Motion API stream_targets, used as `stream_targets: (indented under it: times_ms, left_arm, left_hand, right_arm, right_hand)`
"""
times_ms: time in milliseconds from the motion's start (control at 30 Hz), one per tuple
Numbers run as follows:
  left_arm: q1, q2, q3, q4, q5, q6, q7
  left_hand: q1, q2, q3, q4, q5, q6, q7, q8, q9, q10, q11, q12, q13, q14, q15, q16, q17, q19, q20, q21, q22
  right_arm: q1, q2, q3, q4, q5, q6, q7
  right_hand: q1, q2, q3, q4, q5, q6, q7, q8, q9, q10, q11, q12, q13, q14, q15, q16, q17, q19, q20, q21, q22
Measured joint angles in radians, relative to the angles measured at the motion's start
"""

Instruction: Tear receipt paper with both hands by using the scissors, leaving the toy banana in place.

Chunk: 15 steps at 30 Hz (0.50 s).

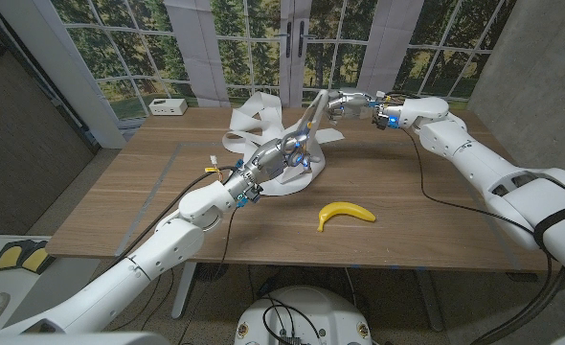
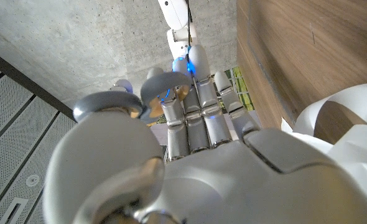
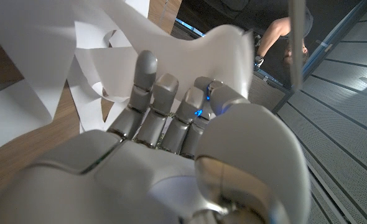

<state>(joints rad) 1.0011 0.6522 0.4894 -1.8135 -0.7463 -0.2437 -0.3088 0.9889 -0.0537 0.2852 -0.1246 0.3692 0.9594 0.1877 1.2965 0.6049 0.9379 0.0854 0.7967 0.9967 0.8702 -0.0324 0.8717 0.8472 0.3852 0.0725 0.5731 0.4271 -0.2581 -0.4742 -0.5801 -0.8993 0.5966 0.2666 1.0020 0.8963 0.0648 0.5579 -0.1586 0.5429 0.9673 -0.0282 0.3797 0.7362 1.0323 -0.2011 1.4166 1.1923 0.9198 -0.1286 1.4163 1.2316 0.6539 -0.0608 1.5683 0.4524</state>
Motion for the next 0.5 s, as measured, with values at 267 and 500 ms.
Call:
stream_targets:
  times_ms: [267,500]
  left_arm:
    - [0.003,-0.008,0.000,0.003,0.003,-0.002,0.012]
    - [0.003,-0.013,0.001,0.007,0.002,-0.007,0.008]
  left_hand:
    - [0.000,0.000,-0.004,-0.004,0.020,-0.007,0.002,0.000,0.000,-0.016,-0.016,0.003,0.003,0.000,0.000,0.016,-0.008,-0.023,-0.001,0.030,0.022]
    - [0.000,0.000,-0.007,-0.007,0.034,-0.017,0.001,0.000,0.000,-0.032,-0.032,0.011,0.006,0.000,0.000,0.027,-0.022,-0.036,0.001,0.057,0.037]
  right_arm:
    - [-0.001,-0.002,0.008,0.002,0.005,0.002,0.001]
    - [-0.003,-0.004,0.011,0.002,0.008,0.002,0.000]
  right_hand:
    - [0.000,0.000,0.000,0.000,0.000,0.003,0.003,0.000,-0.002,0.000,0.000,0.000,-0.003,0.000,0.000,0.000,0.000,0.000,0.000,0.000,-0.001]
    - [0.000,0.000,0.000,0.000,0.000,0.003,0.003,0.000,-0.002,0.000,0.000,0.000,-0.003,0.000,0.000,0.000,0.000,0.000,0.000,0.000,-0.002]
